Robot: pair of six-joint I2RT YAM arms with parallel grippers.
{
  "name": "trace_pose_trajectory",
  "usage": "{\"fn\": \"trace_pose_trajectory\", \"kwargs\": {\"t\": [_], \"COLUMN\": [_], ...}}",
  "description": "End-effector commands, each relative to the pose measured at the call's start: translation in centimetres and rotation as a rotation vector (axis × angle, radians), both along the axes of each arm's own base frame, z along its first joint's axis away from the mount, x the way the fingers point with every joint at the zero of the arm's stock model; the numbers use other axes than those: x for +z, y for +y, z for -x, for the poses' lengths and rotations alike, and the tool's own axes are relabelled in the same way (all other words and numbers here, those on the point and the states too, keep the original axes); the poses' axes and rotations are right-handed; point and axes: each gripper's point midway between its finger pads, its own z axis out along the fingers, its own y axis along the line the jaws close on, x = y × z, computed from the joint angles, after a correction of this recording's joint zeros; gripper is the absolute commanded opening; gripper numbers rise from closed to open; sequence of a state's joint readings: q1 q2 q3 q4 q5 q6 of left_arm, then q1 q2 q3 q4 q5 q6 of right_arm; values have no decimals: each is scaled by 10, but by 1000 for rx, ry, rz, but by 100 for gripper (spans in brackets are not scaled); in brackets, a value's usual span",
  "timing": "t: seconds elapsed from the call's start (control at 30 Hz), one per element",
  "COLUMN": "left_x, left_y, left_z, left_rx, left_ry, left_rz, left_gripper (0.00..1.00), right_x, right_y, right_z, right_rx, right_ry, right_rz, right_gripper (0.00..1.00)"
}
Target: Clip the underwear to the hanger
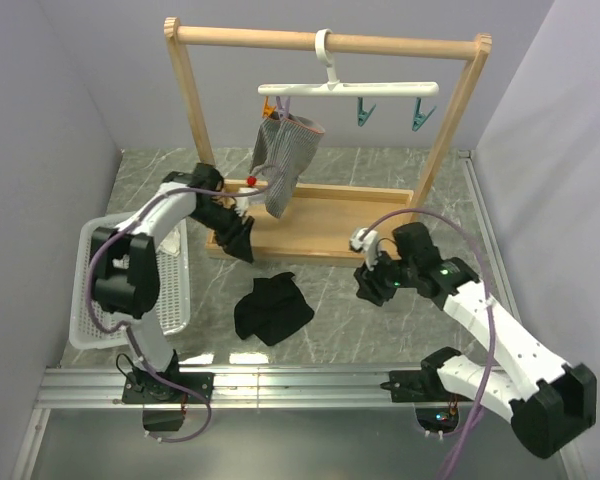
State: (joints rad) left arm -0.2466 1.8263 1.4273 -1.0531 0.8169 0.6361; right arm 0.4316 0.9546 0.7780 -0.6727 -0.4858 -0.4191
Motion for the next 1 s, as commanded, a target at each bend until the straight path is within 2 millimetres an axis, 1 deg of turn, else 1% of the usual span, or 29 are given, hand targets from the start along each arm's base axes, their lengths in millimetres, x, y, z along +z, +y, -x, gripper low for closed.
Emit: {"fn": "trace_pose_trajectory", "kwargs": {"t": [0.0,0.03,0.07,0.1,0.13,0.17,0.2,0.23,0.27,0.3,0.33,0.37,0.4,0.43,0.47,0.5,0.53,0.57,0.6,0.67,0.7,0.77,0.8,0.83,0.87,0.9,0.97], "left_x": [30,29,17,22,19,4,4,0,-6,-6,-5,-3,0,2,7,6,8,7,6,5,5,7,7,8,10,10,9], "left_y": [23,26,30,32,33,37,40,41,43,45,45,46,49,50,51,54,54,55,56,60,63,65,65,64,70,72,74], "left_z": [12,17,33,40,41,53,56,55,61,61,60,58,55,52,50,48,47,48,47,44,40,37,36,35,30,28,28], "left_rx": [-14,-20,-45,-52,-57,-48,-37,-20,-11,16,59,88,126,150,175,198,200,203,209,225,241,248,250,250,275,287,290], "left_ry": [-158,-182,-173,-217,-253,-228,-253,-255,-231,-207,-175,-153,-120,-102,-77,-54,-48,-41,-48,-62,-68,-58,-51,-45,-40,-39,-27], "left_rz": [-11,-20,-30,-23,-20,-37,-48,-55,-62,-43,-25,-5,42,61,83,92,103,97,95,80,78,87,91,95,106,109,108], "left_gripper": [58,57,57,56,55,55,54,53,52,52,52,52,53,53,53,54,54,54,54,55,55,55,55,55,55,55,56], "right_x": [-1,-2,-4,-5,-5,-6,-13,-13,-13,-22,-21,-18,-22,-23,-20,-29,-31,-28,-33,-33,-40,-40,-50,-52,-49,-54,-54], "right_y": [23,31,37,58,68,78,95,107,119,125,141,150,160,168,177,183,188,197,201,211,213,219,219,221,226,227,231], "right_z": [-24,-24,-25,-21,-18,-16,-5,-4,-2,-4,2,0,-3,1,1,2,5,8,10,14,13,11,12,12,14,16,19], "right_rx": [70,94,102,155,179,187,238,252,257,249,261,259,258,272,272,280,293,298,306,313,312,309,307,300,300,302,300], "right_ry": [-101,-100,-100,-104,-107,-103,-103,-117,-118,-110,-115,-124,-129,-134,-135,-119,-106,-98,-83,-75,-67,-71,-48,-33,-18,-5,1], "right_rz": [65,78,101,105,101,91,100,89,85,115,96,84,81,83,74,84,82,67,71,62,74,81,107,111,99,108,113], "right_gripper": [51,49,44,42,41,39,39,39,38,38,36,36,36,36,36,36,36,36,36,38,39,40,40,41,41,41,42]}}
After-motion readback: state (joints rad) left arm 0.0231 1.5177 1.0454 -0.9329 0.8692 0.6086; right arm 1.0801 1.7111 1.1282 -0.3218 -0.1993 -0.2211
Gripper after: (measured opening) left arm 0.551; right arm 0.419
